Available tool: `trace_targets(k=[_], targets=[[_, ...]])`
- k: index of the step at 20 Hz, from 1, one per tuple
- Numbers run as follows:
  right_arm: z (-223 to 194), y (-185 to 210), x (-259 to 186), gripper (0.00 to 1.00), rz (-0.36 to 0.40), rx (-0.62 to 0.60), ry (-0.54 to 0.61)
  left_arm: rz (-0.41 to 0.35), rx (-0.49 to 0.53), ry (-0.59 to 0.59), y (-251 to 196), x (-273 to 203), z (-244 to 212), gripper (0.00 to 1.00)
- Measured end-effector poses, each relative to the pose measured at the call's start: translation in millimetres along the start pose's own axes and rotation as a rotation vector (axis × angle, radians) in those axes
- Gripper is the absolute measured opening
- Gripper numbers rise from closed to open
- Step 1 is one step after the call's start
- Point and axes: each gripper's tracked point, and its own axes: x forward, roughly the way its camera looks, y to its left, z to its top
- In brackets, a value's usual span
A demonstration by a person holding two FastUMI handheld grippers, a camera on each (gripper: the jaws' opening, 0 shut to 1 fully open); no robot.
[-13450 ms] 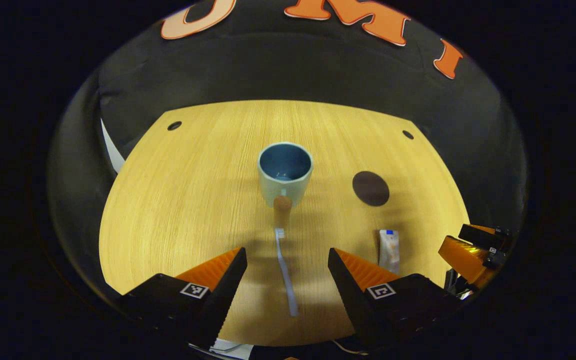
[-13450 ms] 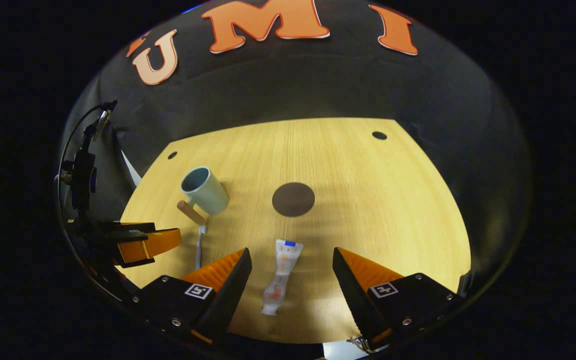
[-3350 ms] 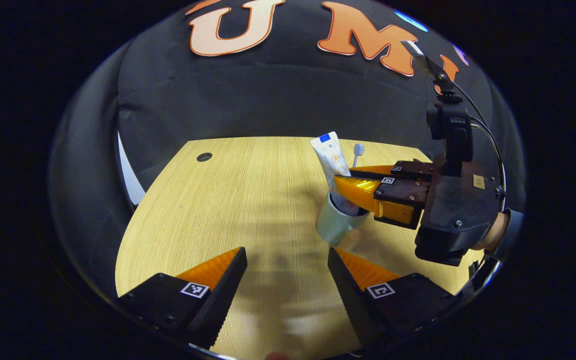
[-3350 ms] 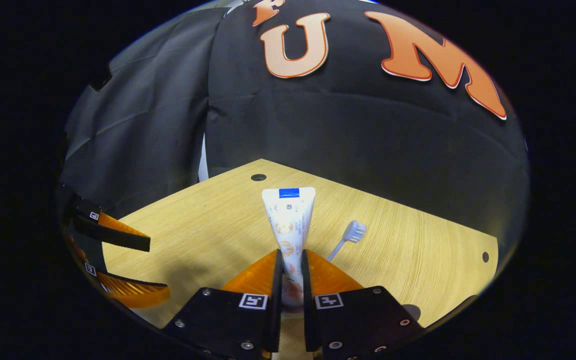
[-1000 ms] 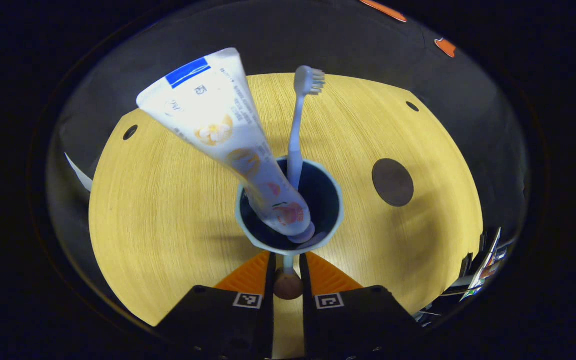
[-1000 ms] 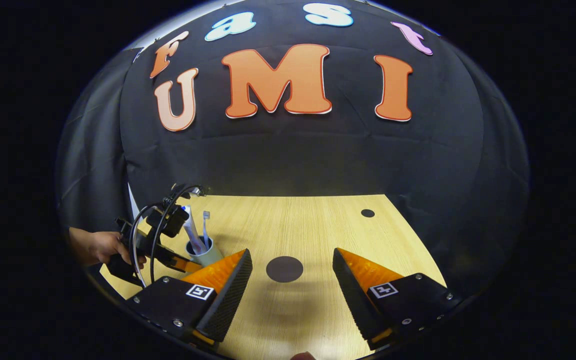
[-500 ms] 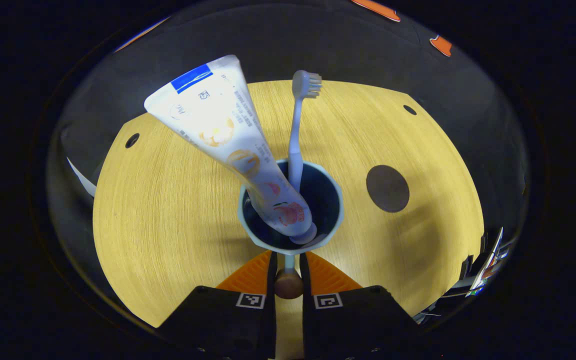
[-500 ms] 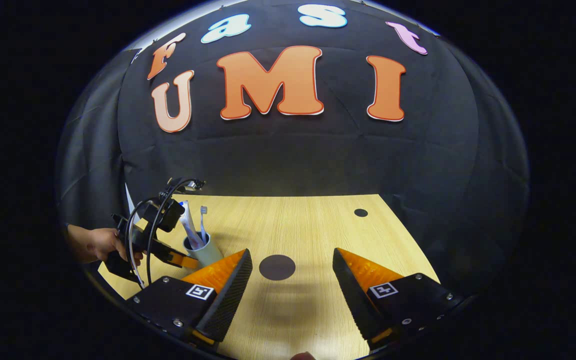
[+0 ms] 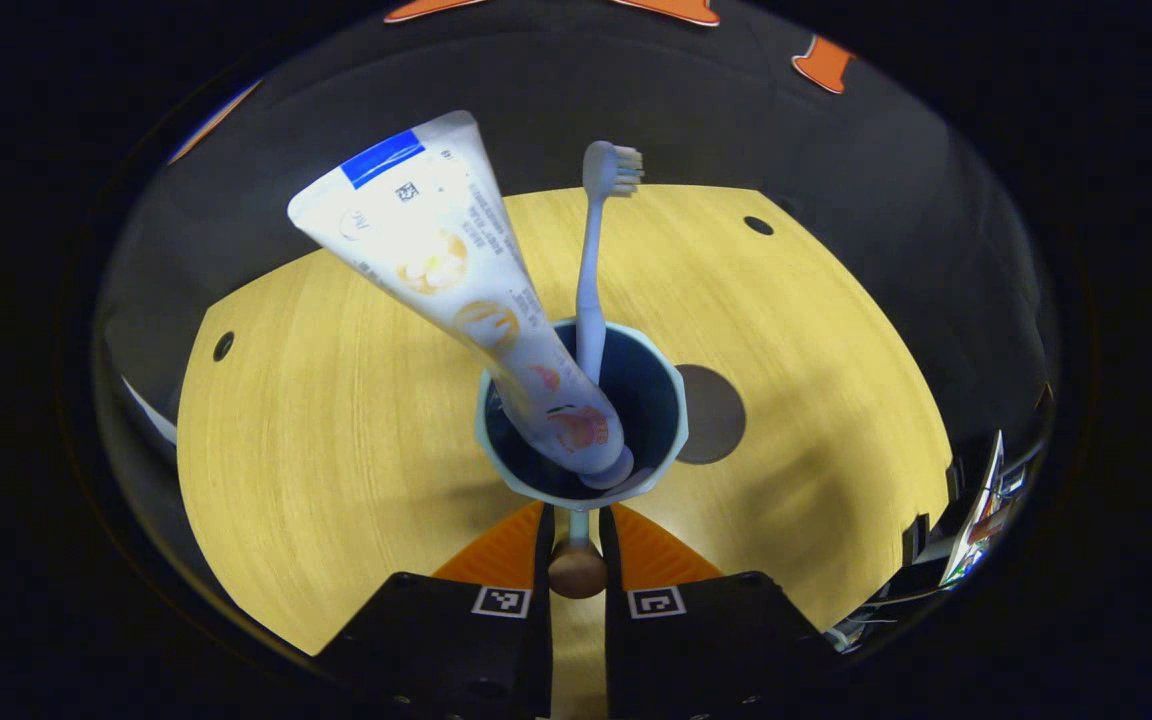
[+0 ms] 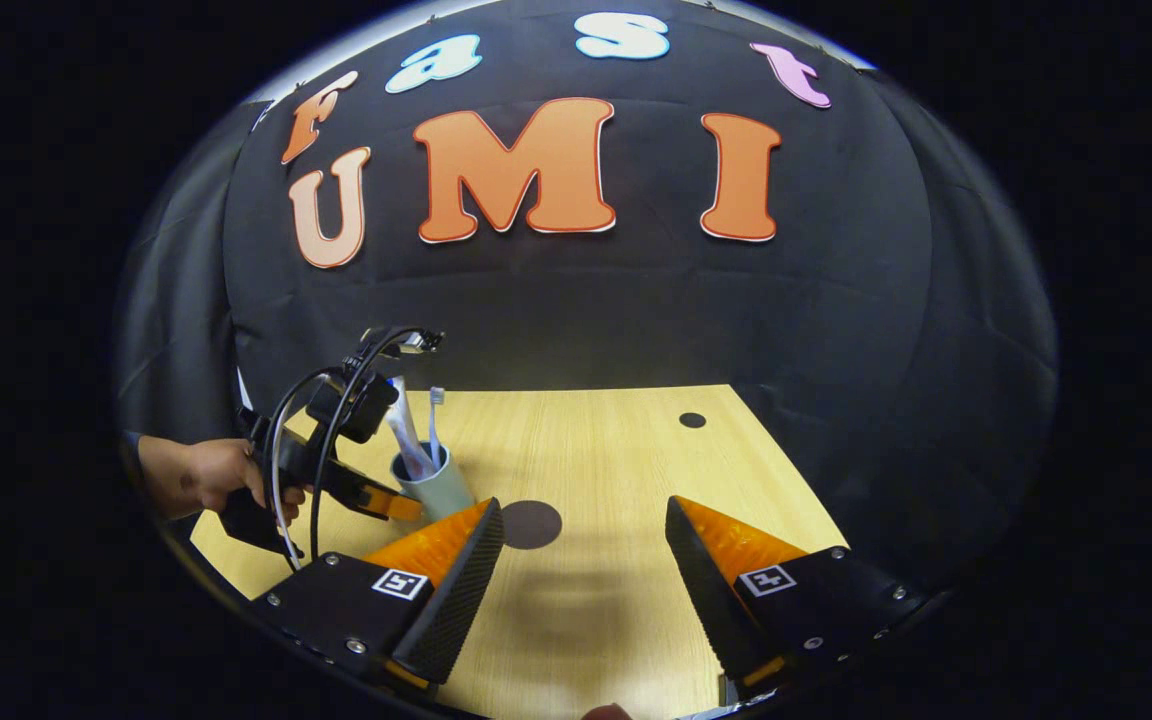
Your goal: Put the toothbrush and toothpaste on the desktop into the cup, then pick up the cup and place it on the coaster on the desktop.
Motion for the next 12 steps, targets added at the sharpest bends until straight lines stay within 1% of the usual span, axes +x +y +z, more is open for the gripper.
trace_targets(k=[7, 12], targets=[[-8, -25, -18, 0.97, -0.054, 0.002, 0.017, -0.053, 0.08, -0.015, 7, 1, -3, 0.21], [-17, -43, -27, 0.97, -0.096, 0.018, 0.043, -0.066, 0.109, -0.001, 10, -3, -5, 0.21]])
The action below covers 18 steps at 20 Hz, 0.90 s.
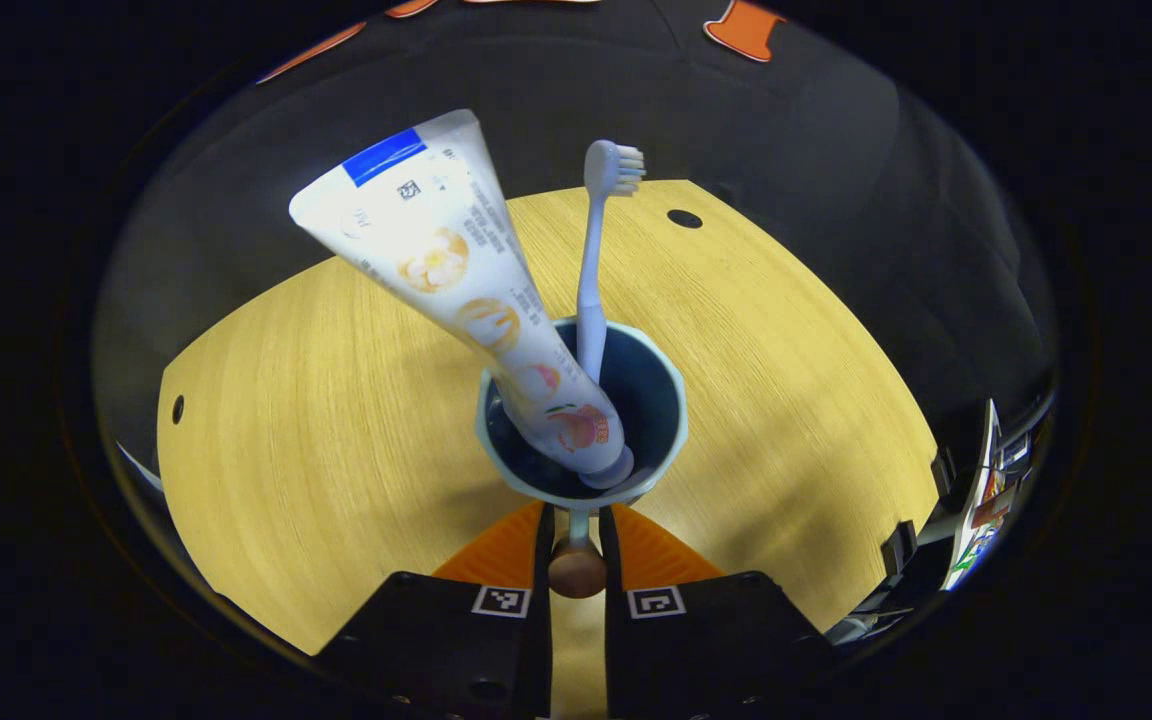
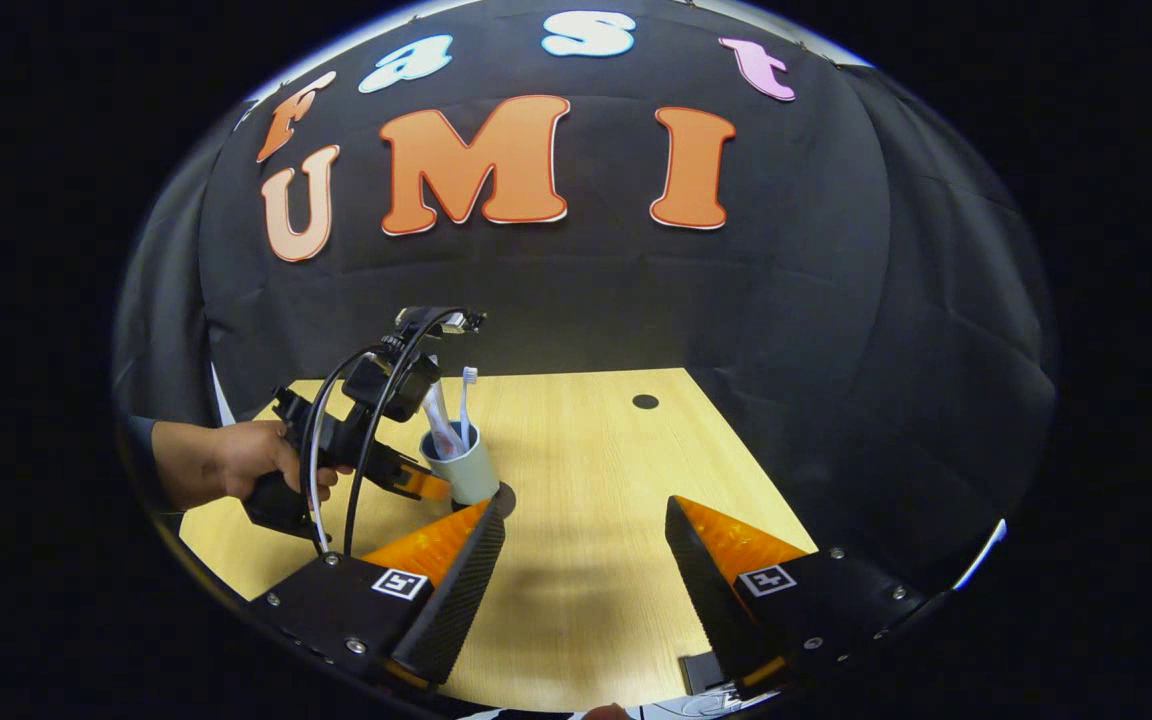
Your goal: Put the toothbrush and toothpaste on the desktop into the cup, then pick up the cup and place it on the coaster on the desktop.
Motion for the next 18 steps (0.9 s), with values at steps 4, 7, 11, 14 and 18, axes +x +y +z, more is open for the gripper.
trace_targets(k=[4, 7, 11, 14, 18], targets=[[-7, -11, -1, 0.97, -0.023, 0.012, 0.021, 0.002, 0.02, 0.026, 4, -4, -3, 0.21], [-10, -16, -1, 0.97, -0.028, 0.016, 0.031, 0.016, 0.031, 0.027, 6, -8, 2, 0.21], [-10, -18, 3, 0.97, -0.018, 0.018, 0.035, 0.02, 0.029, 0.013, 6, -8, -1, 0.23], [-6, -18, 7, 0.97, -0.001, 0.015, 0.025, 0.031, 0.063, -0.044, 6, -23, 14, 0.42], [11, -18, 13, 0.97, 0.021, -0.004, -0.013, 0.022, 0.064, -0.103, 2, -52, 16, 0.73]])
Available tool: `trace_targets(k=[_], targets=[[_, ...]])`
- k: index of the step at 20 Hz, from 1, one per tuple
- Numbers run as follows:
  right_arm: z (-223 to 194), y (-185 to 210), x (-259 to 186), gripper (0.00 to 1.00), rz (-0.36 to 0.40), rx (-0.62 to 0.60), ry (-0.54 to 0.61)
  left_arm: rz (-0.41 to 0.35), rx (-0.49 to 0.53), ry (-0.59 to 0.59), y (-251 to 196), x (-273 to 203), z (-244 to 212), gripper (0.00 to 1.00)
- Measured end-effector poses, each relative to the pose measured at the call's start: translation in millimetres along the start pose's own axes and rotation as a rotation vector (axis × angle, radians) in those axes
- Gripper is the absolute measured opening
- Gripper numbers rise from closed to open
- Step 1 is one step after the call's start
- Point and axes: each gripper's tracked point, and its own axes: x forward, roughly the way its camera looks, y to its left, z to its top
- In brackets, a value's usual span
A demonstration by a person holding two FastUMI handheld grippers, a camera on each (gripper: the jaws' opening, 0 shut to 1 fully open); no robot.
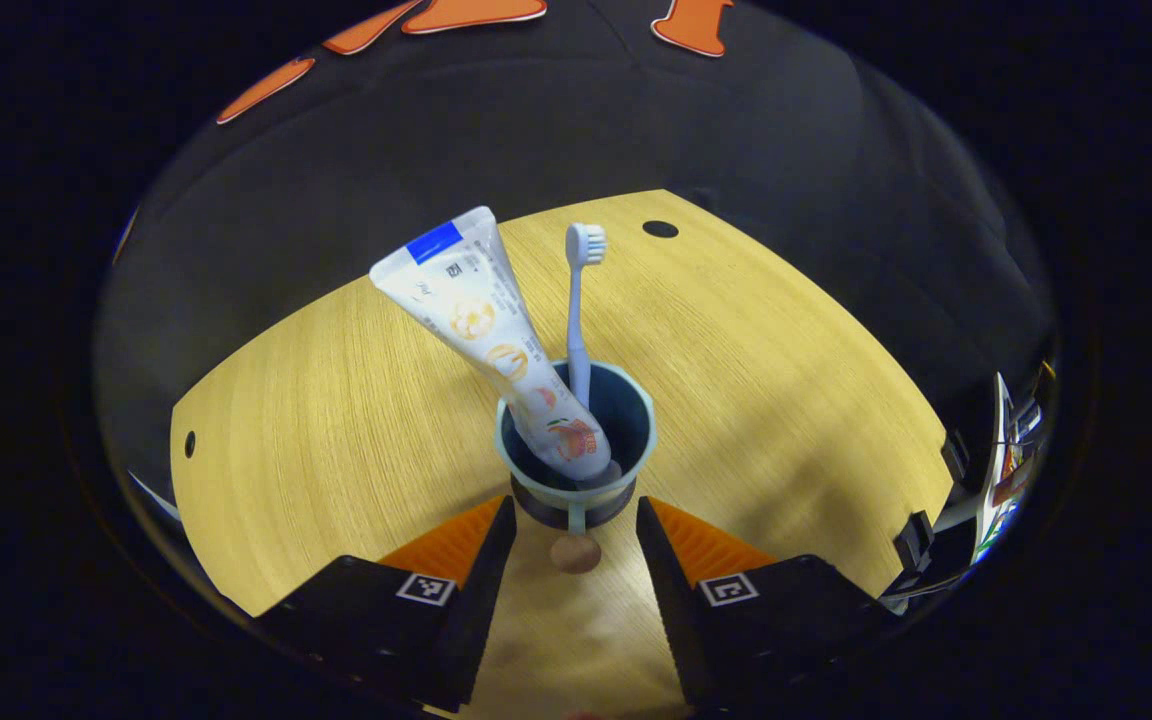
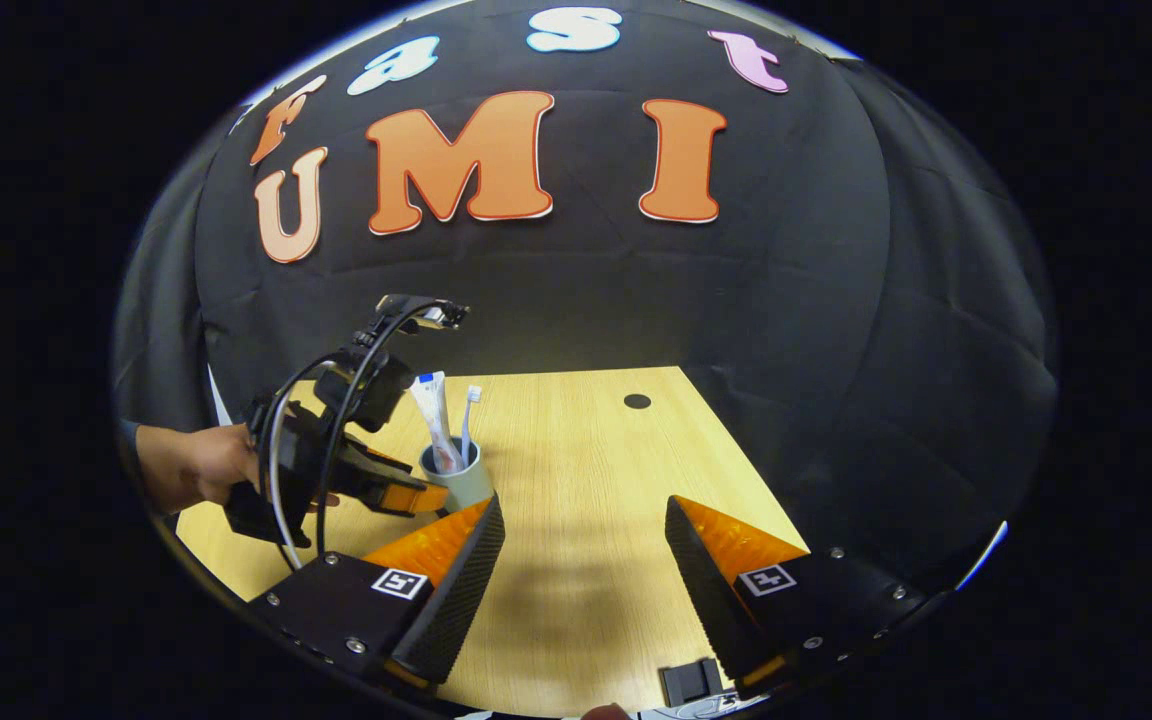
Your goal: Put the toothbrush and toothpaste on the desktop into the cup, then pick up the cup and place it on the coaster on the desktop.
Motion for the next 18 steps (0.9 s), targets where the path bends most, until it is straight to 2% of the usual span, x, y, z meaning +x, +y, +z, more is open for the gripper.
trace_targets(k=[1, 3, 7, 13, 18], targets=[[5, 1, 2, 0.97, 0.007, -0.005, -0.011, -0.006, -0.012, -0.022, -1, -8, 2, 0.88], [16, 1, 6, 0.97, 0.012, -0.019, -0.043, -0.018, -0.046, -0.058, -2, -20, 0, 0.99], [42, 7, 12, 0.97, 0.028, -0.057, -0.125, 0.033, -0.095, -0.151, 16, -52, 0, 0.99], [60, 38, 21, 0.97, 0.121, -0.104, -0.187, 0.171, -0.147, -0.242, 53, -100, -15, 0.99], [73, 64, 25, 0.97, 0.212, -0.127, -0.233, 0.331, -0.206, -0.361, 88, -150, -25, 0.98]])
